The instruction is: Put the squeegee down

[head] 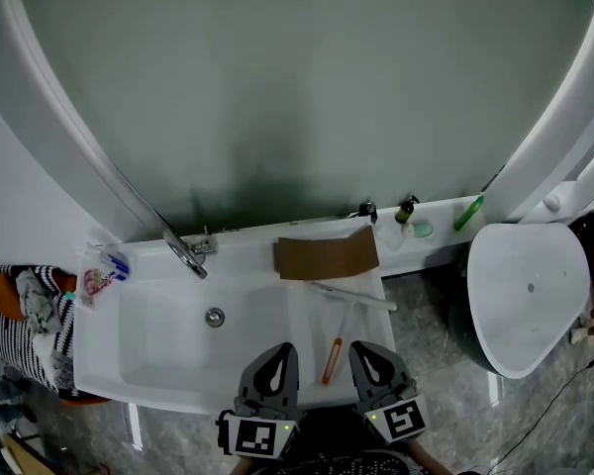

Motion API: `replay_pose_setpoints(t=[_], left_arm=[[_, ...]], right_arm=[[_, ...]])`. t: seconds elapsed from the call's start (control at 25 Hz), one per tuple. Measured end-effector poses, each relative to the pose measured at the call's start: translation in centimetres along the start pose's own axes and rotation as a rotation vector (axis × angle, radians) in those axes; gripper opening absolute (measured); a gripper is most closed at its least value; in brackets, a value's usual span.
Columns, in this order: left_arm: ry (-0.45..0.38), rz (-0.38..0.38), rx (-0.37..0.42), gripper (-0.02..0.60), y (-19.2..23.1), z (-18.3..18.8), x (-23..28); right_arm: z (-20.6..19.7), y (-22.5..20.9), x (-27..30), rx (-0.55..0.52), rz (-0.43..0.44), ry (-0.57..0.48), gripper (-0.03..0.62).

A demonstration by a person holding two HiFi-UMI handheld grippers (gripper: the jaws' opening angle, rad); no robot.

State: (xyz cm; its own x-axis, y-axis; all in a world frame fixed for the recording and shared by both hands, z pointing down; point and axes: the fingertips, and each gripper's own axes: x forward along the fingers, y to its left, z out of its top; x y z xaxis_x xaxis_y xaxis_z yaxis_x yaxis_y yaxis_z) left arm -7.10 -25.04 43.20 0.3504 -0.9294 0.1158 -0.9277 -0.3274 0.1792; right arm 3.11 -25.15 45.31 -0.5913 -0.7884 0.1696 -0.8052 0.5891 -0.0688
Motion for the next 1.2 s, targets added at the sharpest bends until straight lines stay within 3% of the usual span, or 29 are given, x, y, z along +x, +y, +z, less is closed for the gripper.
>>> replay_pose_setpoints(t=[0.28, 1.2], left_arm=[[0.032, -0.025, -0.016, 0.006, -0.7, -1.4, -0.9], [0.038, -0.044, -0.017, 0.006, -1.3, -1.8, -1.3]], right_arm=[[-0.9, 0.5, -0.5, 0.045, -0.008, 0.019, 0.02], [-1.7, 1.0, -1.0, 0.03, 0.0, 0.049, 0.02]])
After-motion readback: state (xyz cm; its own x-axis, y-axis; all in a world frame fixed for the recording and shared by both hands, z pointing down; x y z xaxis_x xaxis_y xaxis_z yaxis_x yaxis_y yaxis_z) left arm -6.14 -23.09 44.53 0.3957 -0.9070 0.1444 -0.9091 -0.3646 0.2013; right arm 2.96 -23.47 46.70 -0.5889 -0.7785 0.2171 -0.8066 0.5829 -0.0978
